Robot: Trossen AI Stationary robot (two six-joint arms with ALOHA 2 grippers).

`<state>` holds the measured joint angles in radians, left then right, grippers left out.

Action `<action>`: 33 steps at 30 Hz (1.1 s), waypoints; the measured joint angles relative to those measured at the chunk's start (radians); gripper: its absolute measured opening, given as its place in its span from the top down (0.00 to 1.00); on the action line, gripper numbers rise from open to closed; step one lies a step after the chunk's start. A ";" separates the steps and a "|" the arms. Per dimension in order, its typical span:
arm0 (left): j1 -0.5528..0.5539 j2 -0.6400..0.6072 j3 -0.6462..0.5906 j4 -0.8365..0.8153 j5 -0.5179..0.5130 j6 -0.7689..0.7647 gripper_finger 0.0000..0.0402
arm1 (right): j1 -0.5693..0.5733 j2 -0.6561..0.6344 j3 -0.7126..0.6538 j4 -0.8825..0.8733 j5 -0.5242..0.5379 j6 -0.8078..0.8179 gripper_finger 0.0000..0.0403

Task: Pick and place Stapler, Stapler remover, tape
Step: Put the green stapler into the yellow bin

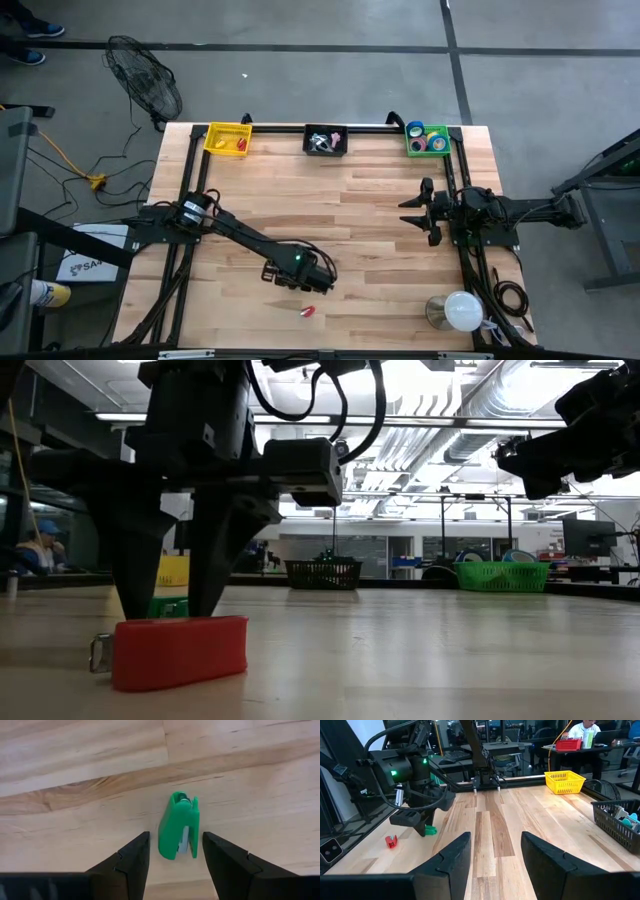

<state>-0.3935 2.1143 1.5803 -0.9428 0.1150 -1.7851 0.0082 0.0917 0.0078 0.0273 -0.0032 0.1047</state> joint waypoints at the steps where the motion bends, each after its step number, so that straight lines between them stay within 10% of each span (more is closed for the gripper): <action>1: 0.000 0.000 0.000 0.000 0.000 0.000 0.56 | 0.000 0.000 0.000 0.000 0.000 0.000 0.59; 18: 0.000 0.000 0.000 -0.001 -0.018 0.000 0.57 | 0.000 0.000 0.000 0.000 0.000 0.000 0.59; 33: 0.000 -0.002 0.000 0.001 -0.029 0.039 0.83 | 0.000 0.000 0.000 0.000 0.000 0.000 0.59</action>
<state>-0.3935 2.1124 1.5803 -0.9419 0.0864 -1.7461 0.0086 0.0917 0.0078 0.0273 -0.0032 0.1047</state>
